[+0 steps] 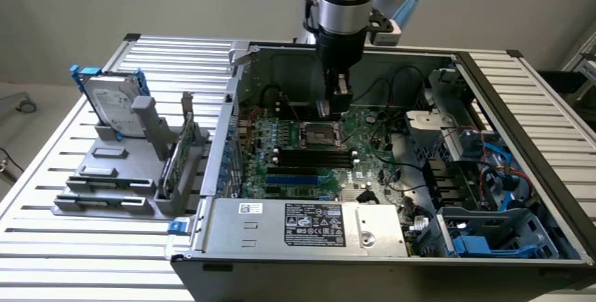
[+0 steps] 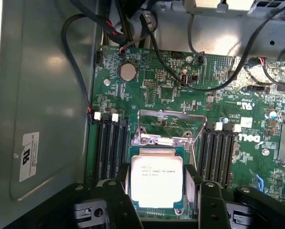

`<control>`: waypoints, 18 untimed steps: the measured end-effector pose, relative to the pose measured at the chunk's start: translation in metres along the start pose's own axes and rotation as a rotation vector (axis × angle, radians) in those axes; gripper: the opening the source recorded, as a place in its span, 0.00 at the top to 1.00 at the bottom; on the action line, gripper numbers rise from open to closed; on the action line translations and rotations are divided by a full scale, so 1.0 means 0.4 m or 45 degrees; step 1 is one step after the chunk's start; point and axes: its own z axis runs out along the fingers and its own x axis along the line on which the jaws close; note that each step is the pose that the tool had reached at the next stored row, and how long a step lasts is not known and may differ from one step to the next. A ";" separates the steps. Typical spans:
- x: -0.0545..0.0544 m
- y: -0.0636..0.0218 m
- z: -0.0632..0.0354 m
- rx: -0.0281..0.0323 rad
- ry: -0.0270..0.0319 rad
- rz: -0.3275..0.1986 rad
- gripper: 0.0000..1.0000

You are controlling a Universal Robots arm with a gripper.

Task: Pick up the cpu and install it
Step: 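Place the cpu into insertion slot, then close the cpu cover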

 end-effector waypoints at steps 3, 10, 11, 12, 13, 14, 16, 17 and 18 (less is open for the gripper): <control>0.002 -0.008 0.005 -0.0011 -0.0018 0.028 0.45; 0.003 -0.033 0.021 -0.0029 -0.0042 0.069 0.45; 0.003 -0.036 0.024 -0.0030 -0.0044 0.073 0.45; 0.003 -0.038 0.027 -0.0031 -0.0047 0.078 0.45; 0.002 -0.039 0.029 -0.0033 -0.0050 0.081 0.45; 0.001 -0.039 0.030 -0.0033 -0.0053 0.083 0.45; -0.001 -0.040 0.033 -0.0035 -0.0053 0.086 0.45; -0.003 -0.041 0.034 -0.0036 -0.0053 0.087 0.45; -0.004 -0.041 0.035 -0.0036 -0.0055 0.088 0.45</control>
